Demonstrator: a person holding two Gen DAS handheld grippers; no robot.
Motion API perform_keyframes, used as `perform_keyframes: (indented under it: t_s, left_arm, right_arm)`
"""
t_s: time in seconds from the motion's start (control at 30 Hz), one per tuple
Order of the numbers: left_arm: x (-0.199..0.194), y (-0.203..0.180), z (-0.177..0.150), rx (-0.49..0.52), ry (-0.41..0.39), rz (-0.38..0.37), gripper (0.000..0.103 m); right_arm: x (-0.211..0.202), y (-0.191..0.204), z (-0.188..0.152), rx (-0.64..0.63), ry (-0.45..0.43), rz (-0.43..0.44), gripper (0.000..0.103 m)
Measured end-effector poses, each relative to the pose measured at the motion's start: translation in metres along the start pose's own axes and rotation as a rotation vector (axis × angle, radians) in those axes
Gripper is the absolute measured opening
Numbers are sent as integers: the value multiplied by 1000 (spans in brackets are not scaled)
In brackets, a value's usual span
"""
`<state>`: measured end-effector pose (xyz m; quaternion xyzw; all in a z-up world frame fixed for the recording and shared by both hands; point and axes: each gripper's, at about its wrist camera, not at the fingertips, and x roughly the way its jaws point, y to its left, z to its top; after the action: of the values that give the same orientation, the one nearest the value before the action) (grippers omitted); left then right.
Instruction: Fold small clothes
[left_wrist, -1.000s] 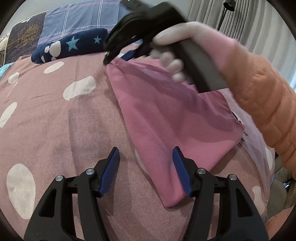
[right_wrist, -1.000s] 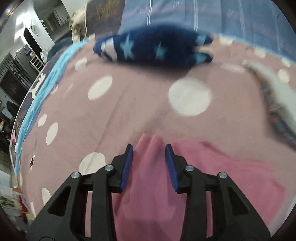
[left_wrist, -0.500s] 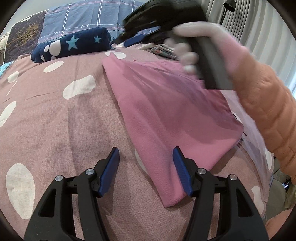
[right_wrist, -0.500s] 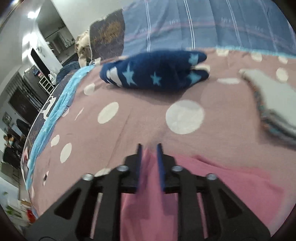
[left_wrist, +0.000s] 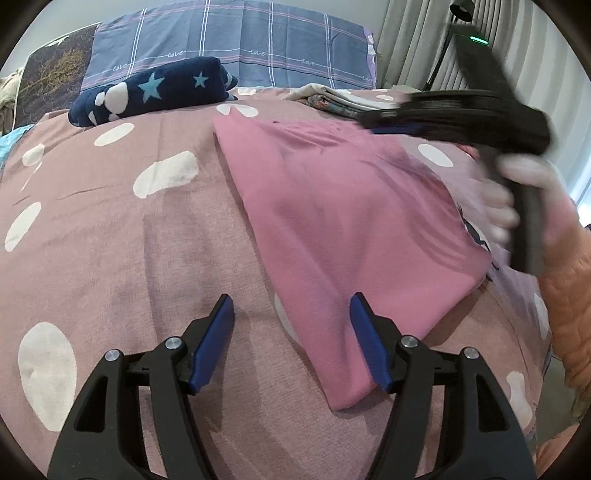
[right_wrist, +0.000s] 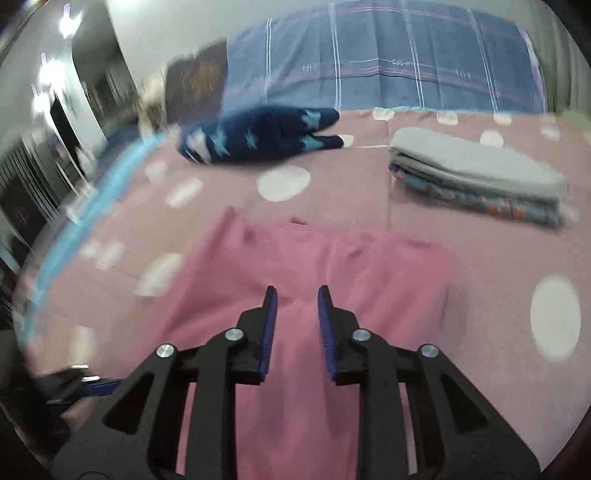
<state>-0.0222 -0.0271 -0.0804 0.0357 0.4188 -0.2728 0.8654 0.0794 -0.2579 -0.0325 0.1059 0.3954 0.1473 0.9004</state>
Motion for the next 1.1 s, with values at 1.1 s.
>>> perform_keyframes:
  t_s: [1.1]
  left_arm:
    - [28, 23, 53, -135, 49, -199, 67]
  right_arm:
    - [-32, -76, -66, 283, 59, 68, 52]
